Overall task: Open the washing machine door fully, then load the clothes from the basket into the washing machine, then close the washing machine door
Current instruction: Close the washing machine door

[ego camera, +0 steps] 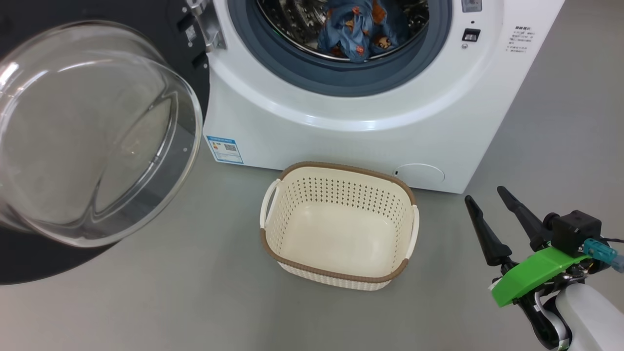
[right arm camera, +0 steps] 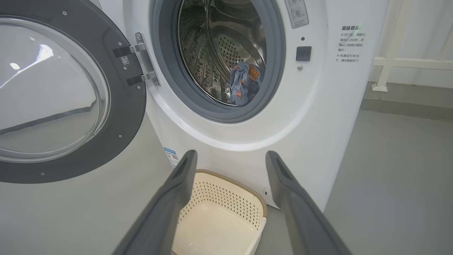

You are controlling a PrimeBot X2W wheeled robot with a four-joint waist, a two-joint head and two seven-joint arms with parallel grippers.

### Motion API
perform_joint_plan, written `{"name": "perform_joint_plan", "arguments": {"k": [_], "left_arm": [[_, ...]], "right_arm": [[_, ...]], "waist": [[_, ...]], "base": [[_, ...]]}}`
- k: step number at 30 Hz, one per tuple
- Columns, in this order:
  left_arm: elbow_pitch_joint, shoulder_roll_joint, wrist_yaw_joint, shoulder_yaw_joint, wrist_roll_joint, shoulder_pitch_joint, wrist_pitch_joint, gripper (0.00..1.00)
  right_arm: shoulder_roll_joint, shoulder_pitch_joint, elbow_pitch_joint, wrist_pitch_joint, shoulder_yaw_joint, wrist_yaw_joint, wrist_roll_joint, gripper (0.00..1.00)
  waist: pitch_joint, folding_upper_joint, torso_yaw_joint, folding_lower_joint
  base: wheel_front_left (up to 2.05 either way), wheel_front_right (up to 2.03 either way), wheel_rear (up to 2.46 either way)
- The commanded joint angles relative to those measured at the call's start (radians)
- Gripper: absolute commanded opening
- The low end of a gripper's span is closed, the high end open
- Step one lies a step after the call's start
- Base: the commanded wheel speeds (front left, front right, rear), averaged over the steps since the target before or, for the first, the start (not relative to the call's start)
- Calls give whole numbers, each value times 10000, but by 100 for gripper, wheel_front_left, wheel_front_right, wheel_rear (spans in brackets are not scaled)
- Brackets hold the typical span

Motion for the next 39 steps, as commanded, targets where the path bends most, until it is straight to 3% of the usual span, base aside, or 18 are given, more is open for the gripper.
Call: {"name": "perform_joint_plan", "arguments": {"k": [1,21,29,39], "left_arm": [[-62,769,-120,199,-144,-223,80,0],[1102,632,-324,292,-689,-544,609,0],[1105,479,-326,-12,-751,-439,1440,0],[1090,505,-327,-670,-705,-11,3472,0]], "right_arm": [[-219,-258,-258,-94,155,44,73,100],[-469,-483,-278,-50,226,44,25,100],[-459,-553,-268,-14,262,44,33,100],[-252,-492,-80,-41,268,44,77,100]], "waist": [[97,-1,-68,-1],[499,-1,-124,-1],[545,-1,-168,-1],[318,-1,-201,-1]], "base": [[0,0,0],[0,0,0],[0,0,0],[0,0,0]]}}
